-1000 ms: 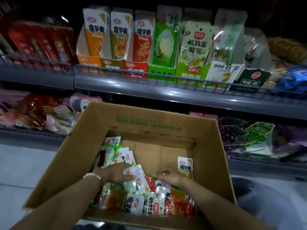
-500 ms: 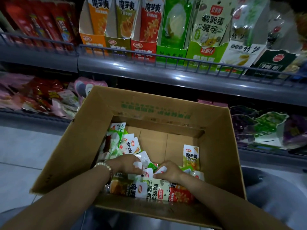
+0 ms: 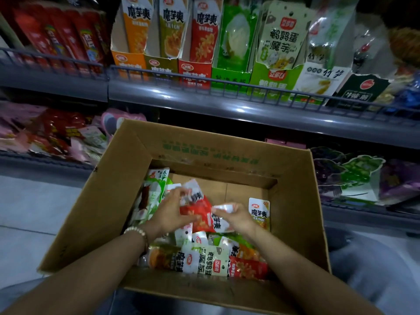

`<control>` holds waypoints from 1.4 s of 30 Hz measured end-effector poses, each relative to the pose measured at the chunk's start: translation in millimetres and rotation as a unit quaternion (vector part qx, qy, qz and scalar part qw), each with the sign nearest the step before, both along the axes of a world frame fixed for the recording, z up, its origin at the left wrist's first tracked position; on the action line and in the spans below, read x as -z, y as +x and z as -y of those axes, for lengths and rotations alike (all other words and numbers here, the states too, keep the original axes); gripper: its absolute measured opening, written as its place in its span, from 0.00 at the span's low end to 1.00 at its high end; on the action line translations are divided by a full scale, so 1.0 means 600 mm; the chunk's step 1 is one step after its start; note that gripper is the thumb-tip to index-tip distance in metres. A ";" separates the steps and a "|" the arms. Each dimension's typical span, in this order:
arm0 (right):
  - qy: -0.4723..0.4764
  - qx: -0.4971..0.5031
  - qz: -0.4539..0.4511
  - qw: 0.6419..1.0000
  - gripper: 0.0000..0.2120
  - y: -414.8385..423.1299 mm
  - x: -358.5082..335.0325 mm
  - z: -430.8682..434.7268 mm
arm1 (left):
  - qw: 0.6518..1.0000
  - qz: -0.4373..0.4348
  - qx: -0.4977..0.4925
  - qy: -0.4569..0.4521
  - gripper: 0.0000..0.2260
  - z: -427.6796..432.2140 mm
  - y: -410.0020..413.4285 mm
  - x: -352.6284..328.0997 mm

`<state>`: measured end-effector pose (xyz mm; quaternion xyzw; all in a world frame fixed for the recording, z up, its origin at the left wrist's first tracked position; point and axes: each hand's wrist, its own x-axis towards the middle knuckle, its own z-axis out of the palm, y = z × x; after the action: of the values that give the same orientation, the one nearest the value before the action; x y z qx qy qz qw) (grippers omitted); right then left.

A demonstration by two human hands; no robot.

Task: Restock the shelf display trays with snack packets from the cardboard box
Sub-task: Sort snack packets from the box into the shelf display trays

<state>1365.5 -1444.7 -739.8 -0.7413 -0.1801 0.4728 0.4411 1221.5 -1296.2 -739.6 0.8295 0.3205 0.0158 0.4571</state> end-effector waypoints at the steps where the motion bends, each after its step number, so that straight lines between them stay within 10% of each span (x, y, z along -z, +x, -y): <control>1: 0.030 0.025 -0.003 0.999 0.12 0.008 -0.018 -0.003 | 0.998 0.025 -0.040 -0.042 0.33 -0.002 0.008 -0.016; 5: 0.128 0.109 -0.016 0.986 0.05 0.033 -0.089 -0.005 | 0.976 0.055 -0.057 -0.203 0.40 -0.003 0.041 -0.092; 12: 0.201 0.144 -0.121 0.961 0.11 0.041 -0.182 0.017 | 0.927 0.186 -0.073 -0.318 0.06 0.018 0.064 -0.209; 16: 0.259 0.165 -0.142 0.941 0.24 0.015 -0.223 0.013 | 0.892 0.260 -0.127 -0.348 0.08 0.042 0.067 -0.245; 26: 0.321 0.285 -0.224 0.875 0.15 -0.016 -0.294 -0.005 | 0.896 0.312 -0.133 -0.285 0.26 0.069 0.040 -0.292; 36: 0.300 0.156 0.021 0.941 0.08 -0.041 -0.306 0.000 | 0.919 0.237 -0.154 -0.276 0.31 0.079 0.032 -0.324; 42: 0.262 0.007 -0.066 0.963 0.14 -0.058 -0.309 0.006 | 0.927 0.176 -0.083 -0.320 0.18 0.077 0.016 -0.344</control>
<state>1330.5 -1448.2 -554.7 -0.5679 -0.2627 0.4537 0.6345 1231.1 -1342.3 -533.0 0.5936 0.2905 0.0962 0.7443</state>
